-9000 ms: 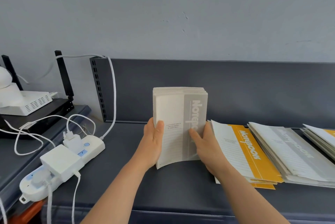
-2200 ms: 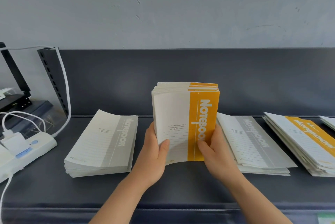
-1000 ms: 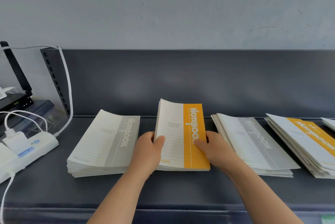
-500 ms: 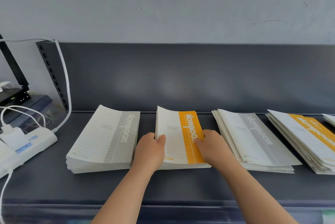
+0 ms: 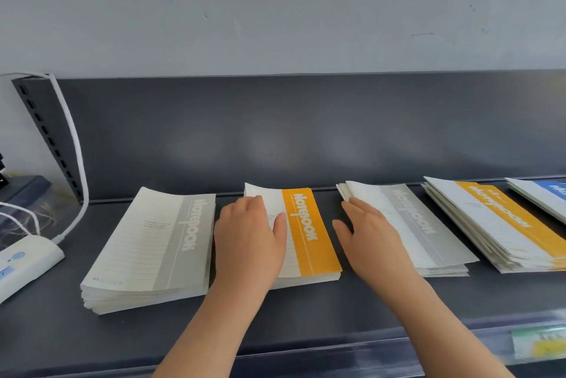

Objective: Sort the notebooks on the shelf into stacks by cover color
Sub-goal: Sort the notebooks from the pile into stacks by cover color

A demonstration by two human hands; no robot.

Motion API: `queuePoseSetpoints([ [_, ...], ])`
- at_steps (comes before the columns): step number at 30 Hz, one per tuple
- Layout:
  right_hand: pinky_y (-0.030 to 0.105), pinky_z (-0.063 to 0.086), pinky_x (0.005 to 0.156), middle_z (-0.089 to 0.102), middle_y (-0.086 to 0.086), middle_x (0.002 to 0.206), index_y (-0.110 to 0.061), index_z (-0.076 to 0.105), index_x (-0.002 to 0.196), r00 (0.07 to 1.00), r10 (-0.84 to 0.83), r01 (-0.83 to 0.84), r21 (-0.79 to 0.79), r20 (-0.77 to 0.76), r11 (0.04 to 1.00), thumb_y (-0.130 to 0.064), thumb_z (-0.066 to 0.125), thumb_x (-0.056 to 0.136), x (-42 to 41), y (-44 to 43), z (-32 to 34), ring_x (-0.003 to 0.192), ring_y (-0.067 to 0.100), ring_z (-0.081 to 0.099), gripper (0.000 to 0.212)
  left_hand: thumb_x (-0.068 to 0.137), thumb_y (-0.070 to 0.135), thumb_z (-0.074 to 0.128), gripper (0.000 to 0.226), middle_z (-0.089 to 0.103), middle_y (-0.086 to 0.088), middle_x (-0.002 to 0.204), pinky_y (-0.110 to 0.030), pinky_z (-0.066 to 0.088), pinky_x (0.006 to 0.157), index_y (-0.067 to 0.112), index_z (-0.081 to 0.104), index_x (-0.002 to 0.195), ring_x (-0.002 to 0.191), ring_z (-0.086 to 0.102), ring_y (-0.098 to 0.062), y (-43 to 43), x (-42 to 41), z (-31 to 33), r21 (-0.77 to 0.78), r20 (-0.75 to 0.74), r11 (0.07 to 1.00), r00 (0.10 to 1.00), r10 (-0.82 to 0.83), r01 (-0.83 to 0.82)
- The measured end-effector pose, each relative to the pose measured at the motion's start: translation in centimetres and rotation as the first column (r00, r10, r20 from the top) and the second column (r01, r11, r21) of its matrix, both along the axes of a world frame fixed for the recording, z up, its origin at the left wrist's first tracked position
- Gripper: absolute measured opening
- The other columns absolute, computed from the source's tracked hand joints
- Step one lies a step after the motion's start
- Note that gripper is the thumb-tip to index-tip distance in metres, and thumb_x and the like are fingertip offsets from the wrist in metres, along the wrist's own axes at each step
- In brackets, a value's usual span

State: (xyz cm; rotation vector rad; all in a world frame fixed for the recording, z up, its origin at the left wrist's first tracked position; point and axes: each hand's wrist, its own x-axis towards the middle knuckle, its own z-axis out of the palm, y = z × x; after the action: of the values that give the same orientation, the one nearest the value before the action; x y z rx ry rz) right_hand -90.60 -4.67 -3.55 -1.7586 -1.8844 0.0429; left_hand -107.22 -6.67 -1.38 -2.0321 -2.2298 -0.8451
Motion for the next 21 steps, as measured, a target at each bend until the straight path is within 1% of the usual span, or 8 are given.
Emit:
queuePoseSetpoints([
  [2,0.025,0.037,0.073,0.055,0.0,0.104,-0.009,0.055,0.099,0.999,-0.023,0.023,0.018,0.04,1.0,-0.029,0.044,0.097,2.0,0.0,0.1,0.103,0.023,0.055,0.023,0.097,0.048,0.036,0.048,0.046,0.004,0.139,-0.029,0.037,0.1,0.019,0.043,0.136,0.125,0.041,-0.016,0.0,2.0,0.5,0.009,-0.02,0.999,0.998,-0.054,0.054],
  [5,0.033,0.038,0.093,0.052,0.009,0.13,-0.005,0.056,0.115,0.996,-0.064,0.065,-0.014,0.058,0.998,-0.028,0.043,0.098,6.0,0.3,0.2,0.121,0.025,0.046,0.032,0.096,0.044,0.041,0.037,0.053,0.001,0.126,-0.031,0.036,0.092,0.017,0.051,0.12,0.116,0.045,-0.021,0.6,5.7,0.6,0.014,-0.024,0.991,0.991,-0.129,0.13],
  [6,0.032,0.038,0.094,0.05,0.009,0.132,-0.005,0.056,0.115,0.996,-0.069,0.071,-0.031,0.048,0.997,-0.029,0.044,0.097,7.4,0.7,0.2,0.122,0.025,0.045,0.032,0.096,0.044,0.042,0.034,0.054,0.0,0.12,-0.03,0.036,0.089,0.016,0.051,0.113,0.111,0.045,-0.022,0.9,7.0,0.4,0.011,-0.003,0.988,0.989,-0.151,0.151],
  [9,0.03,0.038,0.076,0.055,0.006,0.107,-0.008,0.056,0.1,0.997,-0.082,0.081,-0.101,-0.005,0.992,-0.03,0.047,0.094,11.6,2.0,0.0,0.107,0.026,0.053,0.024,0.095,0.041,0.046,0.035,0.054,-0.002,0.117,-0.031,0.039,0.087,0.013,0.05,0.116,0.111,0.047,-0.022,2.1,10.9,-0.2,-0.051,0.086,0.981,0.979,-0.184,0.189],
  [10,0.03,0.036,0.074,0.053,0.005,0.101,-0.008,0.055,0.1,0.996,-0.088,0.087,-0.136,-0.002,0.987,-0.03,0.047,0.093,12.6,2.4,-0.3,0.103,0.027,0.053,0.024,0.095,0.042,0.046,0.037,0.055,-0.003,0.116,-0.031,0.041,0.085,0.013,0.05,0.118,0.111,0.049,-0.023,2.6,12.1,-0.6,-0.1,0.099,0.979,0.98,-0.171,0.18],
  [13,0.033,0.037,0.078,0.052,0.009,0.107,-0.008,0.05,0.107,0.997,-0.082,0.075,-0.288,-0.012,0.955,-0.032,0.047,0.092,14.5,3.3,-1.7,0.103,0.03,0.052,0.029,0.094,0.043,0.05,0.041,0.059,-0.007,0.113,-0.03,0.044,0.076,0.009,0.051,0.118,0.102,0.057,-0.023,4.3,14.9,-1.7,-0.293,0.125,0.949,0.989,-0.081,0.115],
  [16,0.031,0.037,0.075,0.05,0.011,0.112,-0.009,0.046,0.114,0.993,-0.052,0.011,-0.364,-0.102,0.931,-0.036,0.044,0.093,15.2,3.8,-3.0,0.099,0.029,0.053,0.034,0.092,0.042,0.055,0.04,0.062,-0.006,0.111,-0.024,0.037,0.056,0.009,0.053,0.113,0.085,0.054,-0.017,5.3,16.3,-2.2,-0.391,0.216,0.915,0.976,-0.014,0.099],
  [21,0.034,0.04,0.09,0.049,0.01,0.122,-0.012,0.044,0.122,0.977,-0.026,-0.048,-0.339,-0.211,0.94,-0.037,0.045,0.093,15.4,4.0,-3.9,0.111,0.026,0.046,0.038,0.084,0.035,0.069,0.045,0.059,-0.007,0.115,-0.025,0.041,0.066,0.006,0.052,0.114,0.101,0.058,-0.023,6.2,16.9,-1.4,-0.397,0.472,0.913,0.873,0.119,0.09],
])
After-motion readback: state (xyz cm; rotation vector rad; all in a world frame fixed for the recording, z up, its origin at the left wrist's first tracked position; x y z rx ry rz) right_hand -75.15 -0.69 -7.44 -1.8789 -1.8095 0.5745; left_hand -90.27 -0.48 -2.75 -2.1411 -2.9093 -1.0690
